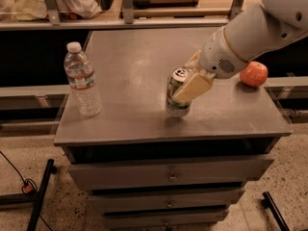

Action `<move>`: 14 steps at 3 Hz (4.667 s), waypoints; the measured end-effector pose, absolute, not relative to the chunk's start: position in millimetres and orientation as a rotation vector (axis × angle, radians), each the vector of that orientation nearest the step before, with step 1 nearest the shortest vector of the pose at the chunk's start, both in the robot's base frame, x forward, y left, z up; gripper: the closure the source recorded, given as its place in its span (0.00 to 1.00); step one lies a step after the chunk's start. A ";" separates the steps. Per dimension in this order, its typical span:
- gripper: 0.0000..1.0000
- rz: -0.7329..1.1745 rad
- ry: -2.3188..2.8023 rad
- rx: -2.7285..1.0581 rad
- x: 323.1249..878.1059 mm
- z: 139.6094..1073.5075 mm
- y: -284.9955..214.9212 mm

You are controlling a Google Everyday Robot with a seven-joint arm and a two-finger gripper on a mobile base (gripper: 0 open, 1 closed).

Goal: Move 7up can near water bottle

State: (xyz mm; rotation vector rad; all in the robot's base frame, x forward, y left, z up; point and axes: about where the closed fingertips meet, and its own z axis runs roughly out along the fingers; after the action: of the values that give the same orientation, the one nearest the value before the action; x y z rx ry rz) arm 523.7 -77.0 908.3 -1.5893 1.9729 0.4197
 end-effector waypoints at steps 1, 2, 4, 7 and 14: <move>1.00 0.429 1.966 -1.615 518.6 910.3 -60.2; 1.00 0.451 1.951 -1.648 514.3 911.7 -45.5; 1.00 0.514 1.920 -1.709 536.3 898.8 -13.0; 1.00 0.477 1.873 -1.784 547.3 891.8 26.2; 0.15 0.579 1.834 -1.860 553.3 875.8 70.7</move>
Offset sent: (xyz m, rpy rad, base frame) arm -0.0127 0.0469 0.0037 -0.0017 0.0354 0.0858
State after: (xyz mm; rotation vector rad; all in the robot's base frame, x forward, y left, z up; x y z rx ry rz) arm 553.3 70.7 875.8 -1.8596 1.8336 0.5789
